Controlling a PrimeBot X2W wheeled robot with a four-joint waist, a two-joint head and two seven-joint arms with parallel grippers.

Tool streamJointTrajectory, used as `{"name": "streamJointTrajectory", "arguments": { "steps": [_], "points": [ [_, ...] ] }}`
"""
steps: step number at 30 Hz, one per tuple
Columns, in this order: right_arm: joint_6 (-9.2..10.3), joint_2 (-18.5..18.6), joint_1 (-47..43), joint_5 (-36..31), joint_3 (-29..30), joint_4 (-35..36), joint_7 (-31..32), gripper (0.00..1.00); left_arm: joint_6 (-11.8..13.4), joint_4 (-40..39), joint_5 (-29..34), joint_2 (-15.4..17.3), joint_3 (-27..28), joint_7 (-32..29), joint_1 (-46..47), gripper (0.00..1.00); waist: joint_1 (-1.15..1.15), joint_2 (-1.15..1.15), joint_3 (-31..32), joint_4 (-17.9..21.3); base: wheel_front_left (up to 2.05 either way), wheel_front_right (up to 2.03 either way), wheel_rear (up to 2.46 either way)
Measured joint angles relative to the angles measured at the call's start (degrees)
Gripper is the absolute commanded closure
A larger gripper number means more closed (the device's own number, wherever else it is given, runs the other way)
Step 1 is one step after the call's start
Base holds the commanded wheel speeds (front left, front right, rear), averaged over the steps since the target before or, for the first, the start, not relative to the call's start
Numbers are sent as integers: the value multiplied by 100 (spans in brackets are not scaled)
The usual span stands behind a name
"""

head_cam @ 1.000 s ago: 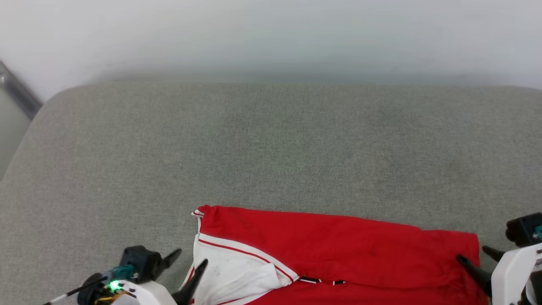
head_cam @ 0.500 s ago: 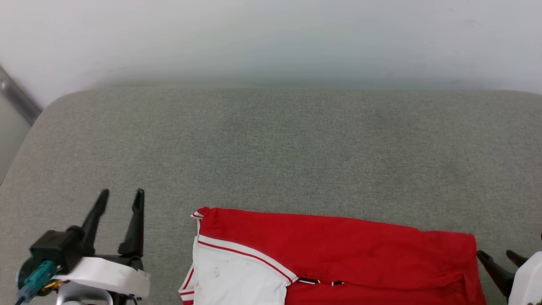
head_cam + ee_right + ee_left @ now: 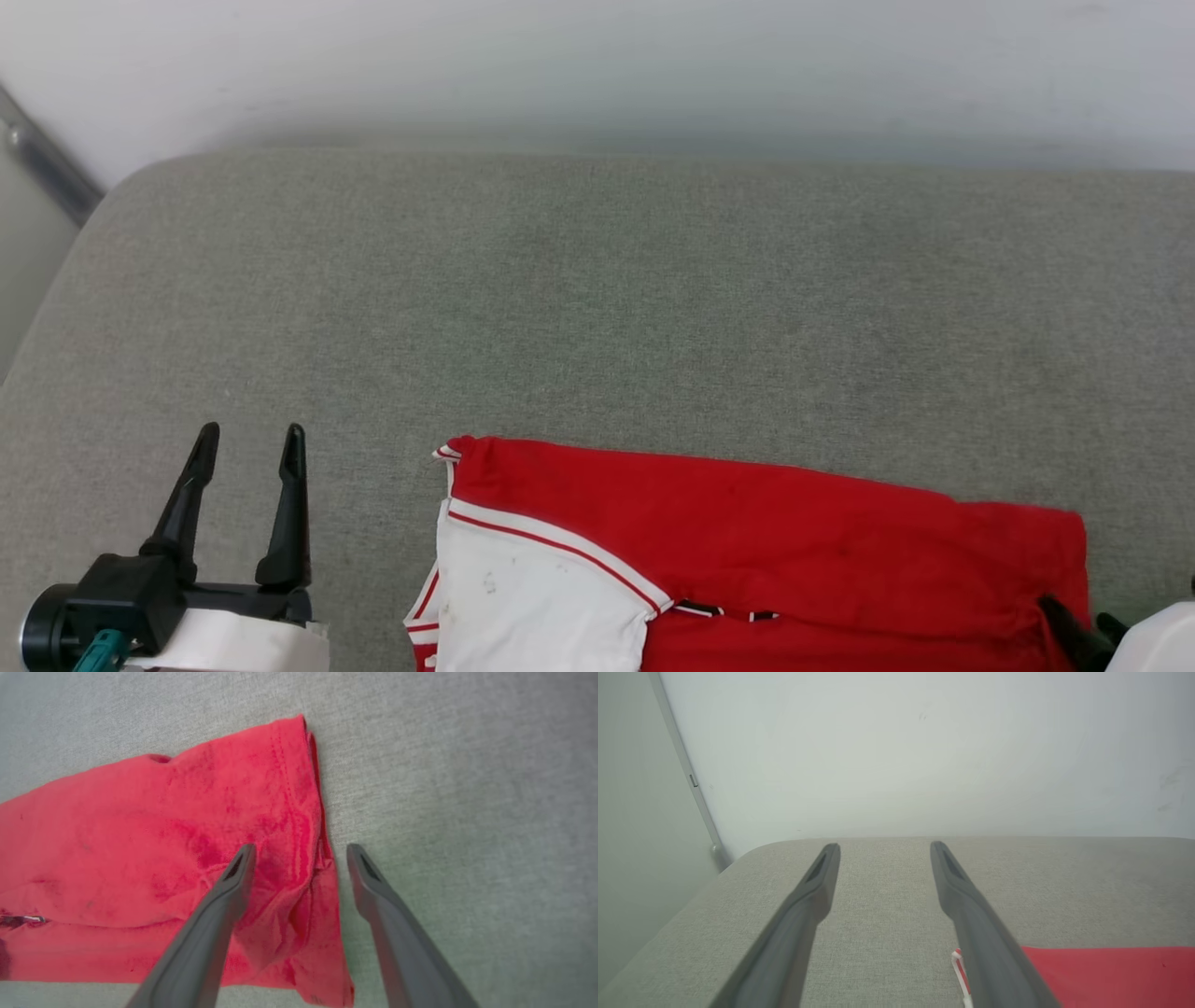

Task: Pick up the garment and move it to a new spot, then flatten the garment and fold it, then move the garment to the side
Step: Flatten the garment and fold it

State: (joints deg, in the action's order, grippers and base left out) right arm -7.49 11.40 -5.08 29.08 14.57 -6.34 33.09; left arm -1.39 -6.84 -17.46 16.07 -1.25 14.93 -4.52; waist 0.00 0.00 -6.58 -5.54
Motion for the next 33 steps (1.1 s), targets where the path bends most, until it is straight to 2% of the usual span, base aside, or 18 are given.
{"name": "streamJointTrajectory", "arguments": {
  "steps": [8, 15, 16, 17, 18, 19, 25, 33],
  "points": [
    [0, -177, 139, 23, 47, -425, -81, 0, -420, 152, 396, -430, 311, 1, 161, 0, 0, 0, -240, -147, 0, 0, 0],
    [44, -145, 229, 216, -236, -580, -197, 0, -552, 280, 553, -601, 385, 5, 241, 0, 0, 0, -327, -204, 0, 0, 0],
    [45, -142, 242, 237, -291, -604, -224, 24, -563, 302, 572, -621, 397, 5, 241, 0, 0, 0, -313, -196, 0, 0, 0],
    [45, -145, 255, 287, -326, -639, -252, 65, -568, 326, 572, -632, 403, 5, 240, 0, 0, 0, -294, -185, 0, 0, 0],
    [45, -147, 262, 296, -355, -667, -320, 88, -571, 344, 581, -638, 408, 5, 235, 0, 0, 0, -272, -171, 0, 0, 0],
    [45, -146, 268, 274, -388, -697, -412, 100, -580, 363, 595, -647, 409, 5, 228, 0, 0, 0, -246, -156, 0, 0, 0],
    [-9, -131, 366, -107, -348, -949, -896, 100, -597, 410, 615, -654, 399, 5, 183, 0, 0, 0, -88, -37, 0, 0, 0],
    [-7, 176, 518, -457, 377, -1203, -1060, 100, -601, 433, 611, -623, 261, 5, 87, 0, 0, 0, 111, 115, 0, 0, 0]
  ]
}}
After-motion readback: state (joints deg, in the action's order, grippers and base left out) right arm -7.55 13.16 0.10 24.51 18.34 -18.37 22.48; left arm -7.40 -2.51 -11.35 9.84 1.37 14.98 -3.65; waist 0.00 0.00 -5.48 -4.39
